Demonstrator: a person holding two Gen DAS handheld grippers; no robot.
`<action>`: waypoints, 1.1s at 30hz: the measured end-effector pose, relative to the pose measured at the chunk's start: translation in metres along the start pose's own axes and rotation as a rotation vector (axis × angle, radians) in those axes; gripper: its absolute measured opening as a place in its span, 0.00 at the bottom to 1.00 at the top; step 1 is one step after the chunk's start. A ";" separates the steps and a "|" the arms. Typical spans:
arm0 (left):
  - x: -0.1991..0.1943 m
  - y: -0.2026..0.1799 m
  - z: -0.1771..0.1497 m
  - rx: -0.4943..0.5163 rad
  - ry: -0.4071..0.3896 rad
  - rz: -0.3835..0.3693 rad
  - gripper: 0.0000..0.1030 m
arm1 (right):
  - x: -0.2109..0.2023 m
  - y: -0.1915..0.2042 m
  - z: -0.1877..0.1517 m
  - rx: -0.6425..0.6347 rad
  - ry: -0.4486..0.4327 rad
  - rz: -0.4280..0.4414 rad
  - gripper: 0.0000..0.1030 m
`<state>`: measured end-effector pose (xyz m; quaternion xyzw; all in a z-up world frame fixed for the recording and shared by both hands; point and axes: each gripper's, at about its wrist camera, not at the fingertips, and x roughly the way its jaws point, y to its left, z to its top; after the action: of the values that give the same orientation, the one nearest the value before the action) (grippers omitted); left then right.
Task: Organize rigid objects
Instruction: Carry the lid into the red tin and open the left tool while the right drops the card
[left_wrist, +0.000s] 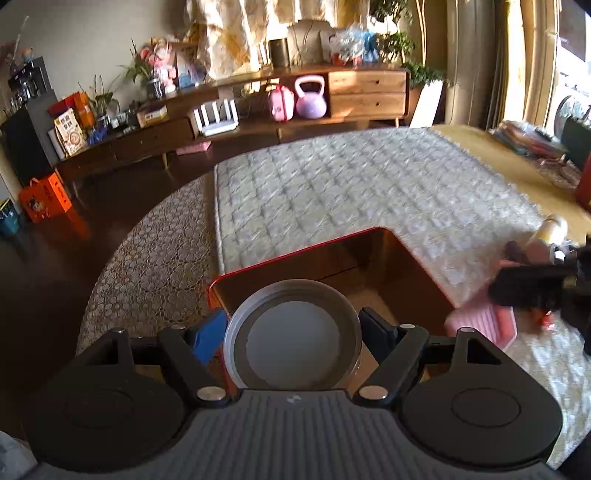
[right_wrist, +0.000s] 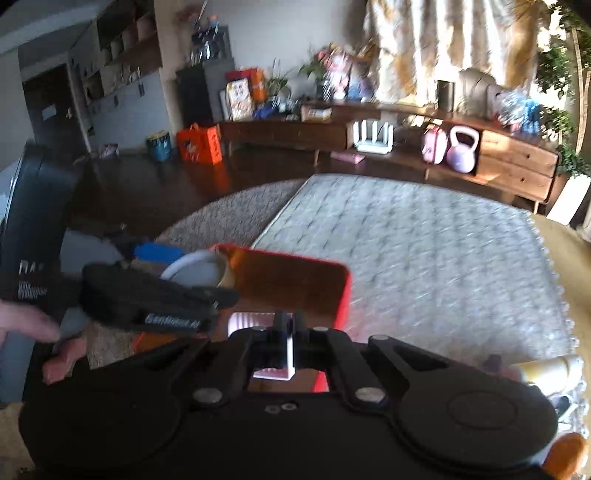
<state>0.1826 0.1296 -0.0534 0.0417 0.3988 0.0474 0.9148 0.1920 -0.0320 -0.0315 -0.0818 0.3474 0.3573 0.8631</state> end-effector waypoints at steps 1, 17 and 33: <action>0.006 0.003 0.001 -0.002 0.012 0.003 0.76 | 0.007 0.003 0.000 -0.010 0.012 -0.003 0.02; 0.073 0.007 0.001 0.003 0.140 -0.064 0.76 | 0.072 0.028 -0.016 -0.112 0.164 0.033 0.02; 0.079 0.002 0.000 -0.020 0.140 -0.073 0.76 | 0.068 0.036 -0.024 -0.148 0.200 0.048 0.28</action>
<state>0.2359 0.1411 -0.1102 0.0147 0.4626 0.0210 0.8862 0.1888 0.0233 -0.0905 -0.1721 0.4063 0.3925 0.8070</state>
